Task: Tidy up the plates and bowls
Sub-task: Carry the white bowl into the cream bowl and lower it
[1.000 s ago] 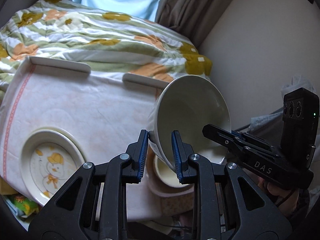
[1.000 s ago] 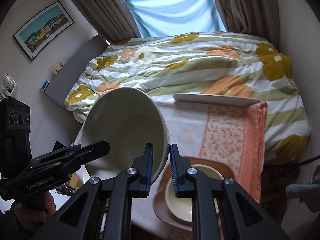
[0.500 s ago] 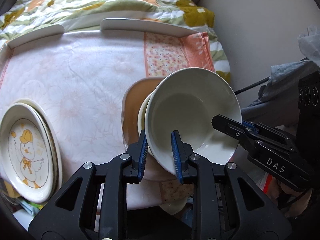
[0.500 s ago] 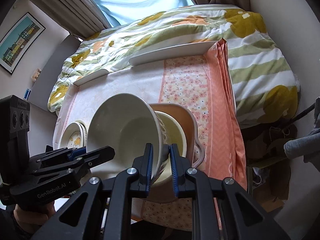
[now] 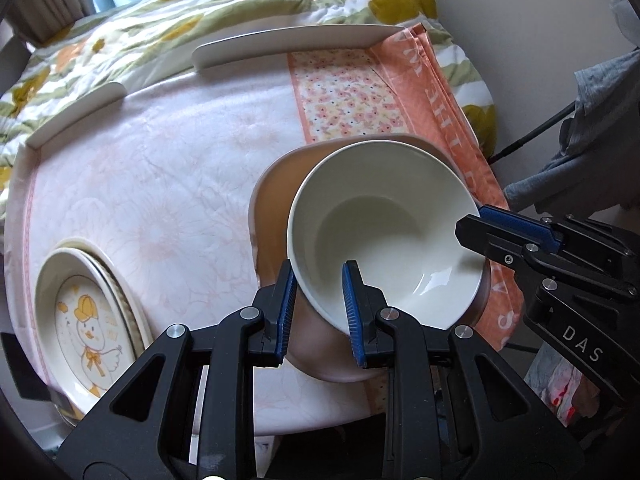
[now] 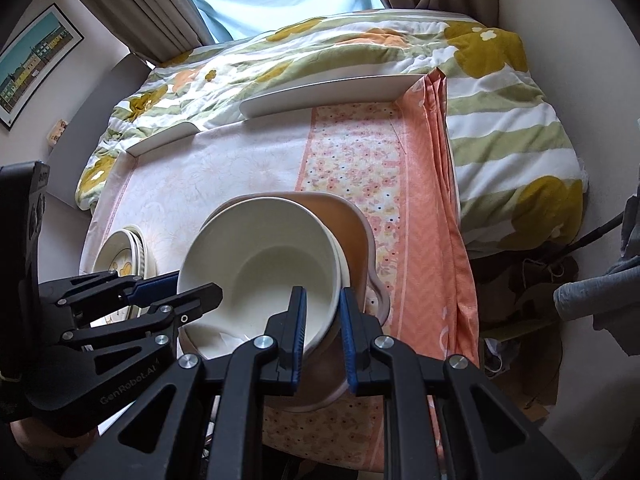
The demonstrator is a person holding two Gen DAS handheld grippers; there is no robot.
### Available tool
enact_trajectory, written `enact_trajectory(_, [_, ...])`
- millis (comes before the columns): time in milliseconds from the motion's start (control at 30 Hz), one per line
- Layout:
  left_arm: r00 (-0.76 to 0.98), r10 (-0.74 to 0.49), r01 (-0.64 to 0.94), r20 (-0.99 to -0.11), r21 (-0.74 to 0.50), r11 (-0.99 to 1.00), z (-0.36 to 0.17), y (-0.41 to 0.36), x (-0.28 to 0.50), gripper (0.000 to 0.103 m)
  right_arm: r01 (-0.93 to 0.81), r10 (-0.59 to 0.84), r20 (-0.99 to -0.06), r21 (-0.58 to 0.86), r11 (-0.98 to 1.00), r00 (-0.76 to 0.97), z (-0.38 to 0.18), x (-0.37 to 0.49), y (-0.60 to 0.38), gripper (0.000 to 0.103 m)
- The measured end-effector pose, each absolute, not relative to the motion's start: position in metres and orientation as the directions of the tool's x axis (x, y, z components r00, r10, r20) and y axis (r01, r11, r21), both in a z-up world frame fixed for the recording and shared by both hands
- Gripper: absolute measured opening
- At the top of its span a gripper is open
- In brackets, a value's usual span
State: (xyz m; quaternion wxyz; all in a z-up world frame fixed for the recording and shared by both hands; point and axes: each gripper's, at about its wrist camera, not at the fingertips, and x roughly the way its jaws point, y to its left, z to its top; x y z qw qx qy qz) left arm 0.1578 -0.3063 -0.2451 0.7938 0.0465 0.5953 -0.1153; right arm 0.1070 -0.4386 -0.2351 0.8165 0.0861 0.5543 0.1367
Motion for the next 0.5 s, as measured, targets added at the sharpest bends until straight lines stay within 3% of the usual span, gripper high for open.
enact_trajectory(500, [0.333, -0.063, 0.286, -0.941, 0.037, 0.958, -0.249, -0.315, 0.146, 0.021, -0.167, 0.259, -0.883, 0.208, 0.964, 0.392, -0.231, 0.098, -0.427, 0.016])
